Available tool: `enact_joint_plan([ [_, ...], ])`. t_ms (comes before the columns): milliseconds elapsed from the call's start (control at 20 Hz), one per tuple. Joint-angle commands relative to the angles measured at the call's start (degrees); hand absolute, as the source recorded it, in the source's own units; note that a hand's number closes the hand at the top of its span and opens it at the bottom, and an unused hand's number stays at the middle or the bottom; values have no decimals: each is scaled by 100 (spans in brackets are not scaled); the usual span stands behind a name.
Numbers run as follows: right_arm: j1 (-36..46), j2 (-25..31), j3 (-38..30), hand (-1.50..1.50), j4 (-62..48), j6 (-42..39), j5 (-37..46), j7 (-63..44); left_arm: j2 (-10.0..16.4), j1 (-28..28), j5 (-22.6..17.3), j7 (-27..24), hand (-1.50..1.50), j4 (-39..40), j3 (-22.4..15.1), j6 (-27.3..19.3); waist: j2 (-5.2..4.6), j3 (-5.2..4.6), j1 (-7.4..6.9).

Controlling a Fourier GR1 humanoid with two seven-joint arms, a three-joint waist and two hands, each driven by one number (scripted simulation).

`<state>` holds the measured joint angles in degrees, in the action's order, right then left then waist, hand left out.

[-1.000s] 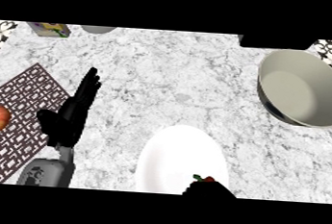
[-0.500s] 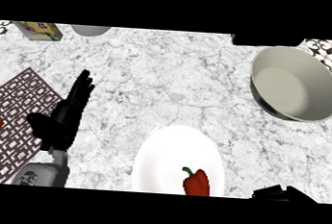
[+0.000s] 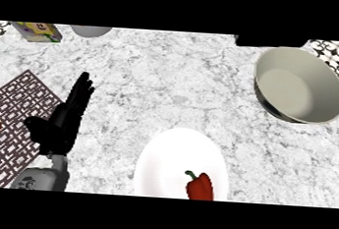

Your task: Pick the can from the plate and place it in the bowl

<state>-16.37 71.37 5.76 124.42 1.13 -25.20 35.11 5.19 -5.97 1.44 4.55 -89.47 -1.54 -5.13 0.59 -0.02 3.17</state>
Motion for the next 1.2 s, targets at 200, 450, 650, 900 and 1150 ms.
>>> enact_joint_plan([
  [200, 88, 187, -1957, 150, -30, -516, -1514, -1315, -198, 51, 175, -131, 0, 75, -240, -43, -39, -5, -214],
  [450, 475, 170, -2474, 150, -256, -1006, -1878, -2209, -149, -336, 148, 242, 0, -12, -185, -6, -44, -2, -248],
  [650, 1324, 472, -1670, 150, -973, -194, -803, -2335, -66, -198, -4, 236, 0, -189, -204, 232, -103, -3, -529],
  [900, 1847, 280, -852, 150, -1830, 127, 617, -1912, -224, -294, 99, -124, 0, 227, -345, 254, -147, 1, -646],
  [1150, 2990, -421, 118, 150, -3000, 160, 1378, -1923, -209, -516, 157, -121, 0, 363, -214, 153, -151, 1, -683],
])
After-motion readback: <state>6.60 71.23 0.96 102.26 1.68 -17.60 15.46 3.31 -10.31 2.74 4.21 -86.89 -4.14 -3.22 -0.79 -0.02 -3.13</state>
